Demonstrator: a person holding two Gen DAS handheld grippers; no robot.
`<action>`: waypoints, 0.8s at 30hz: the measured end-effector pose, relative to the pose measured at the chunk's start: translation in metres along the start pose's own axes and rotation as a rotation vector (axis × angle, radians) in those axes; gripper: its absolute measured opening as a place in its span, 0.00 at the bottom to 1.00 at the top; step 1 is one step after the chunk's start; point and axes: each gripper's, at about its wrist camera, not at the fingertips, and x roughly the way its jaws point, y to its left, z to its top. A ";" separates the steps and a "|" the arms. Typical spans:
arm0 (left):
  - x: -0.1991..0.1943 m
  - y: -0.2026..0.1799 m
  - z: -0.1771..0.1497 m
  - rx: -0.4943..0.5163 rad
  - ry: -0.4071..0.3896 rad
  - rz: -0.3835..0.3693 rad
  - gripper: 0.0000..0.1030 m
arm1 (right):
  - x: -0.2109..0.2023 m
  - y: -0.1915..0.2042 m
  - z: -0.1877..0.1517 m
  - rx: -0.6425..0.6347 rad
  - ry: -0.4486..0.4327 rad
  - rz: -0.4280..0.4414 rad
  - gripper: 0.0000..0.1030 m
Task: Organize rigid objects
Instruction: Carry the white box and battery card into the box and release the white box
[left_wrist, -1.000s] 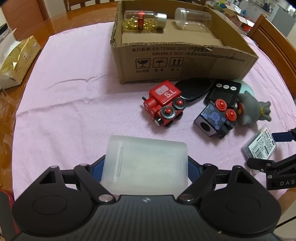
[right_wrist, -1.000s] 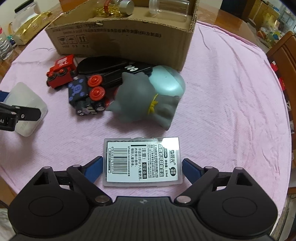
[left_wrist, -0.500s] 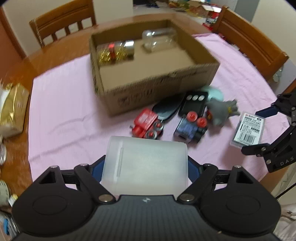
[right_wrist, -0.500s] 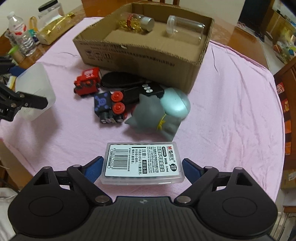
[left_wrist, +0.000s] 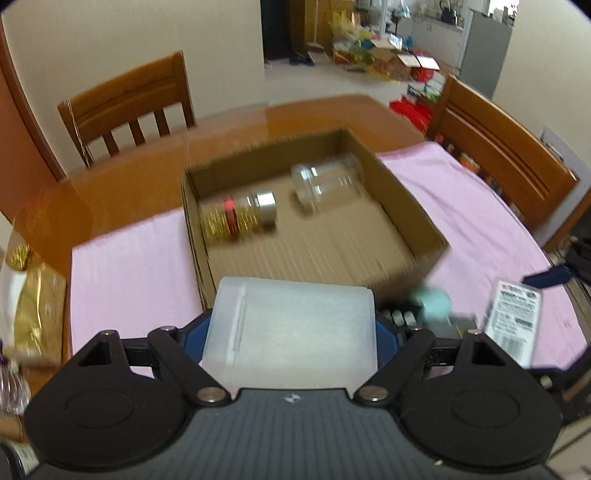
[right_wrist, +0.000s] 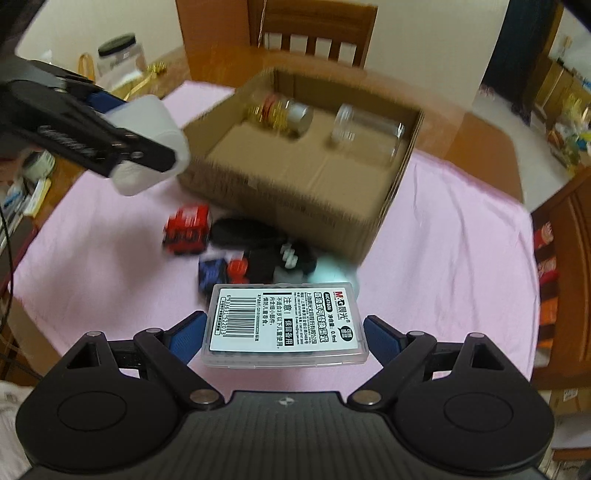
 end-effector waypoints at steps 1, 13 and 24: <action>0.004 0.002 0.006 -0.009 -0.009 0.009 0.81 | -0.002 -0.001 0.005 -0.002 -0.013 -0.003 0.90; 0.066 0.019 0.037 -0.073 -0.098 0.101 0.90 | -0.003 -0.014 0.056 -0.019 -0.122 -0.047 0.90; 0.036 0.041 0.009 -0.165 -0.092 0.095 0.96 | 0.023 -0.031 0.089 0.041 -0.130 -0.043 0.90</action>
